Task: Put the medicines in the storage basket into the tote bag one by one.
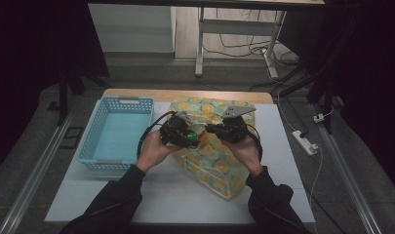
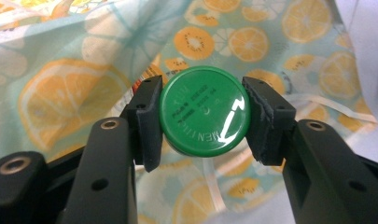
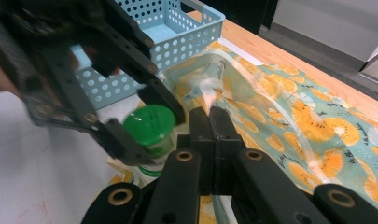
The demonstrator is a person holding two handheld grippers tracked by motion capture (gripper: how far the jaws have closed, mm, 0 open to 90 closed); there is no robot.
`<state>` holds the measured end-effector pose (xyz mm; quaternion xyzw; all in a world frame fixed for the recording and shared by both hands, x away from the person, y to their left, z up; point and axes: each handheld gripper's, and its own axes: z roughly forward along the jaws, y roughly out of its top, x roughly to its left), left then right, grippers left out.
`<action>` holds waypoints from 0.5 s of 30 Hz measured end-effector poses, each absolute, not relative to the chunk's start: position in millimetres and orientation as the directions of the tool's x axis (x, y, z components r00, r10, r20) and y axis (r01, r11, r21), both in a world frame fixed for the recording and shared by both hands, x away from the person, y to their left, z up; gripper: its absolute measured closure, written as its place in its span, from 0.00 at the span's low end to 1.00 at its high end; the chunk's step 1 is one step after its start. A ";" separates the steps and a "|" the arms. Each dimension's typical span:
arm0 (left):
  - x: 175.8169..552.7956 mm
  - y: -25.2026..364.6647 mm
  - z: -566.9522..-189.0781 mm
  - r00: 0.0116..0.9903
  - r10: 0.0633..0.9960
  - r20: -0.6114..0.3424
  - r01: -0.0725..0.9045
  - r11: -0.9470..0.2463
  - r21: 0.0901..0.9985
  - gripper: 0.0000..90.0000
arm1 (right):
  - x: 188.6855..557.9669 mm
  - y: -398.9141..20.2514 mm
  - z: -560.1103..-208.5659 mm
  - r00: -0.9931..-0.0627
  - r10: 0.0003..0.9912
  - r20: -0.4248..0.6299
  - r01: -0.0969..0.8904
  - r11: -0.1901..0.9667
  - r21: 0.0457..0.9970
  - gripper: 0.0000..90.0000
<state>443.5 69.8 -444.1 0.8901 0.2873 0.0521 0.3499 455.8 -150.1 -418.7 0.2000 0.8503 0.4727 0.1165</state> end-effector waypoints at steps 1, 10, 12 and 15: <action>445.6 68.4 -445.9 0.829 0.548 -0.106 0.474 -0.592 0.652 0.58 | 455.9 -150.3 -418.5 -0.894 0.449 -0.008 0.229 0.472 0.851 1.00; 463.8 60.3 -458.2 0.816 0.567 -0.109 0.487 -0.574 0.658 0.57 | 456.2 -150.4 -419.1 -0.894 0.448 -0.007 0.231 0.473 0.850 1.00; 467.2 59.0 -460.9 0.814 0.570 -0.112 0.488 -0.568 0.662 0.57 | 456.3 -150.2 -419.4 -0.894 0.448 -0.006 0.232 0.474 0.850 1.00; 472.1 57.5 -464.9 0.808 0.579 -0.111 0.492 -0.559 0.667 0.57 | 456.5 -150.4 -419.6 -0.894 0.449 -0.007 0.232 0.476 0.848 1.00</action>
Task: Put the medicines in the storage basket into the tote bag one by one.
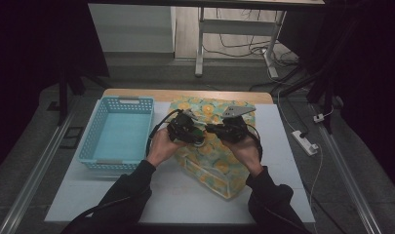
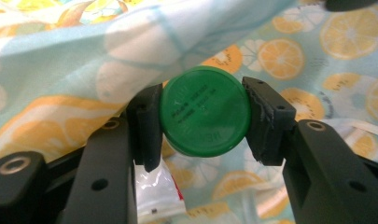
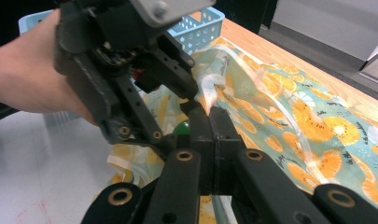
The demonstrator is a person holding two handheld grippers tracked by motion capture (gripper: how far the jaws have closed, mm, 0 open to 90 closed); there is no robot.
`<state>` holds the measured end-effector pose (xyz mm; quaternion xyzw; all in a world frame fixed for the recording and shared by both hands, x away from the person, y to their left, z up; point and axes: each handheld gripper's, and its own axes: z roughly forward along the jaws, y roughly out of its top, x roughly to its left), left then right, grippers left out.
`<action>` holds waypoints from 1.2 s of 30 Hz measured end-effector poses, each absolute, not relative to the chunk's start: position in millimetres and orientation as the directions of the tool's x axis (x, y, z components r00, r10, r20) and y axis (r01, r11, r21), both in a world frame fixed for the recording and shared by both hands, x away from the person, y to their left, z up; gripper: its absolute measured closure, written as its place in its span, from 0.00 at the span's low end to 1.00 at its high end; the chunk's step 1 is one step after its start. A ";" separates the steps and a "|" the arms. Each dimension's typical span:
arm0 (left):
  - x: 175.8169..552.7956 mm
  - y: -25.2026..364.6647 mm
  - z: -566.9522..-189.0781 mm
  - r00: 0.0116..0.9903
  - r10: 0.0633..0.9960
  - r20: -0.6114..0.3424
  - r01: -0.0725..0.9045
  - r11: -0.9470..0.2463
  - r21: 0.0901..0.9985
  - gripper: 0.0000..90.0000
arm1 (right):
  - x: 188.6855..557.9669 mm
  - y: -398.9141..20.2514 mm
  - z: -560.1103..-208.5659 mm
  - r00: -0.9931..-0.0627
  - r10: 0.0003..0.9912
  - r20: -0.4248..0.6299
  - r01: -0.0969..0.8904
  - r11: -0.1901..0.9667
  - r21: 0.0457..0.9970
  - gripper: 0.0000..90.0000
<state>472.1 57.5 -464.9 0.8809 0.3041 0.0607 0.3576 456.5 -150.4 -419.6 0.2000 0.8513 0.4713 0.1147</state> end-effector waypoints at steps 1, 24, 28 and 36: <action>473.9 57.2 -466.2 0.806 0.581 -0.111 0.494 -0.557 0.668 0.57 | 456.7 -150.6 -419.7 -0.893 0.449 -0.007 0.233 0.475 0.848 1.00; 483.8 52.2 -475.6 0.796 0.596 -0.107 0.494 -0.538 0.683 0.37 | 458.1 -150.9 -422.6 -0.892 0.451 -0.007 0.237 0.481 0.844 1.00; 474.9 53.8 -470.9 0.801 0.589 -0.110 0.492 -0.543 0.680 0.29 | 458.2 -150.9 -422.9 -0.893 0.450 -0.006 0.238 0.484 0.842 1.00; 453.8 63.1 -458.9 0.813 0.568 -0.129 0.481 -0.529 0.699 0.20 | 458.3 -149.3 -424.6 -0.895 0.447 -0.005 0.240 0.490 0.838 1.00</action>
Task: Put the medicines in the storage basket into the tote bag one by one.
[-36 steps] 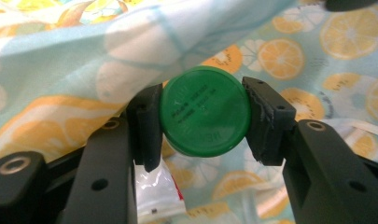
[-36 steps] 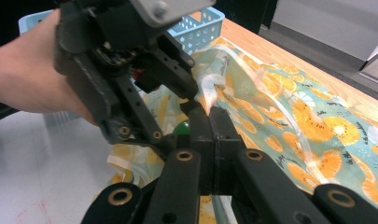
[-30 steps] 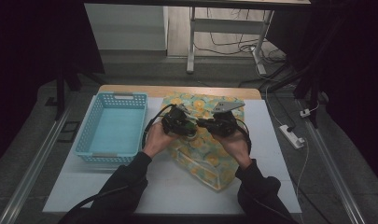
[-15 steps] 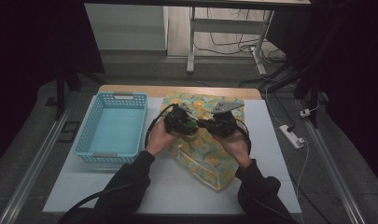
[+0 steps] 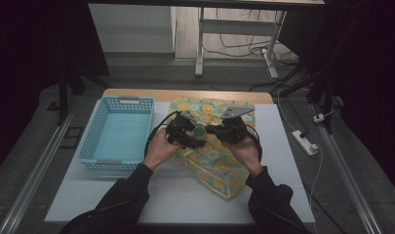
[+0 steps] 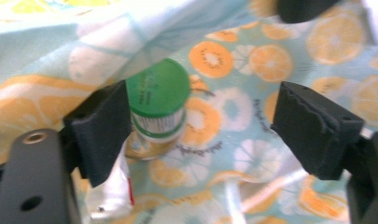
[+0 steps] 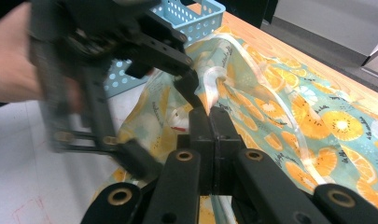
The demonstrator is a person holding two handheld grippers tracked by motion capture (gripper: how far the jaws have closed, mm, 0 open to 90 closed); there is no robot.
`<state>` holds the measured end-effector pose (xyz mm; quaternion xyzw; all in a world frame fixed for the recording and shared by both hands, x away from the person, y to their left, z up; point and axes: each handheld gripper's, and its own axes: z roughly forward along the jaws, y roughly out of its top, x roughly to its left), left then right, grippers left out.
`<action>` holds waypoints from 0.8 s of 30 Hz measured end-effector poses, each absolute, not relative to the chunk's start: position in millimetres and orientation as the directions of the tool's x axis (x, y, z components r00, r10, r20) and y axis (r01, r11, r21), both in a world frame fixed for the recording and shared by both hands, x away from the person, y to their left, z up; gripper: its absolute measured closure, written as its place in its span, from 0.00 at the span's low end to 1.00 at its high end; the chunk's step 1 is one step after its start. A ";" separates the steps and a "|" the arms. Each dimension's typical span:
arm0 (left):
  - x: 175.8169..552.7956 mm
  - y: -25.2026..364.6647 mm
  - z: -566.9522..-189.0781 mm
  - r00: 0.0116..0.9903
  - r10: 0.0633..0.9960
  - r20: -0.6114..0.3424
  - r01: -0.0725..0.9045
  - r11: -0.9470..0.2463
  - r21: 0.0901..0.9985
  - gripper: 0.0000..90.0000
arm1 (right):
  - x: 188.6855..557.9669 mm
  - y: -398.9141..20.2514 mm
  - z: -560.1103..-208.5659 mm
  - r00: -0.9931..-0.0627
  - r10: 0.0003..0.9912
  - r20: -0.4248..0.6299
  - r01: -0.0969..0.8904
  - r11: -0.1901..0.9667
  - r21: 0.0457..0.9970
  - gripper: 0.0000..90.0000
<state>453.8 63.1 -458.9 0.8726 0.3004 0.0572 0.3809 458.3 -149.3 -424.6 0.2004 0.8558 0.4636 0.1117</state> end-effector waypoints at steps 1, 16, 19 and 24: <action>451.2 63.7 -457.5 0.814 0.566 -0.127 0.478 -0.530 0.700 0.19 | 458.3 -149.0 -424.8 -0.895 0.446 -0.005 0.240 0.491 0.837 1.00; 425.4 76.7 -458.6 0.850 0.502 -0.158 0.451 -0.540 0.711 0.01 | 457.6 -146.6 -427.7 -0.897 0.442 -0.002 0.245 0.500 0.831 1.00; 421.3 79.0 -462.4 0.851 0.499 -0.163 0.453 -0.540 0.709 0.00 | 457.6 -146.2 -428.2 -0.898 0.440 -0.006 0.243 0.506 0.828 1.00; 414.8 81.5 -467.2 0.856 0.502 -0.125 0.437 -0.574 0.693 0.00 | 457.3 -145.2 -429.1 -0.899 0.439 -0.002 0.245 0.507 0.826 1.00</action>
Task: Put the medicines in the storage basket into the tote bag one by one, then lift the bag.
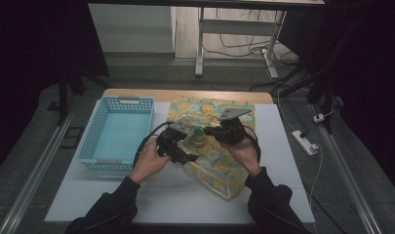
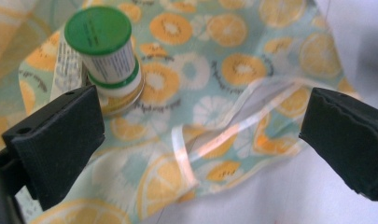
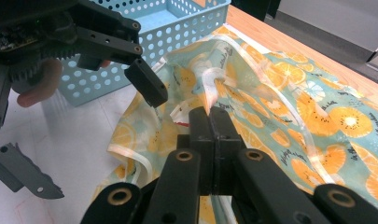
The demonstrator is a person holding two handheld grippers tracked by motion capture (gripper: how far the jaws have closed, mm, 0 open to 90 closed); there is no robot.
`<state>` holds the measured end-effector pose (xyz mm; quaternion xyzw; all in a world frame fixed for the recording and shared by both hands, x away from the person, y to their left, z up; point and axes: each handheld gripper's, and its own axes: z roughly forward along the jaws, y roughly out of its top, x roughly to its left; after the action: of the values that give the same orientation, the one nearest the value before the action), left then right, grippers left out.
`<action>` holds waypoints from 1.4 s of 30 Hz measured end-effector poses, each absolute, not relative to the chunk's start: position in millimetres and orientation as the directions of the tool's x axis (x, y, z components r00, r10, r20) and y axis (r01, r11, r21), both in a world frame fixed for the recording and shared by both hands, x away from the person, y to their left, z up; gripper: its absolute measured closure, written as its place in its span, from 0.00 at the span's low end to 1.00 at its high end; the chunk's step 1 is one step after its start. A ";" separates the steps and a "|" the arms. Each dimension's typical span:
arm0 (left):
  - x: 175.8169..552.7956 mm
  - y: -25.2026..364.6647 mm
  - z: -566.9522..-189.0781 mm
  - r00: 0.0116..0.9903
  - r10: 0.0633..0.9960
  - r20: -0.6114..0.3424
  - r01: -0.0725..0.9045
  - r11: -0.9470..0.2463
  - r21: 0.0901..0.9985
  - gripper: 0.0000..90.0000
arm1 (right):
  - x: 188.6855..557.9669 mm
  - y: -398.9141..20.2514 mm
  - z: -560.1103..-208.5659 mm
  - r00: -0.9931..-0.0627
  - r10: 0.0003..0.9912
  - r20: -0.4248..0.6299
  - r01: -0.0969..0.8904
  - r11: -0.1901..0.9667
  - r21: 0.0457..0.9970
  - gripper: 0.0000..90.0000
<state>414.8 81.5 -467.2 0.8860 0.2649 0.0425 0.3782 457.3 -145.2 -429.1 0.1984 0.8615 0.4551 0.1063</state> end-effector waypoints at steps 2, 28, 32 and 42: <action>412.7 82.2 -468.8 0.856 0.502 -0.123 0.436 -0.574 0.694 0.00 | 457.1 -144.9 -429.2 -0.899 0.437 -0.003 0.245 0.510 0.824 1.00; 421.9 64.2 -503.5 0.861 0.498 -0.105 0.449 -0.646 0.618 0.01 | 456.0 -140.4 -432.9 -0.903 0.429 -0.003 0.245 0.523 0.816 1.00; 422.3 62.7 -509.0 0.863 0.494 -0.105 0.450 -0.658 0.604 0.02 | 455.8 -139.8 -433.4 -0.905 0.426 -0.004 0.244 0.527 0.814 1.00; 420.9 59.5 -517.8 0.877 0.473 -0.086 0.435 -0.703 0.563 0.08 | 455.7 -139.0 -434.8 -0.905 0.425 -0.005 0.245 0.532 0.811 1.00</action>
<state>420.9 59.5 -517.8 0.9223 0.2460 0.0323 0.2963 455.7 -139.0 -434.8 0.1926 0.8693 0.4438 0.1012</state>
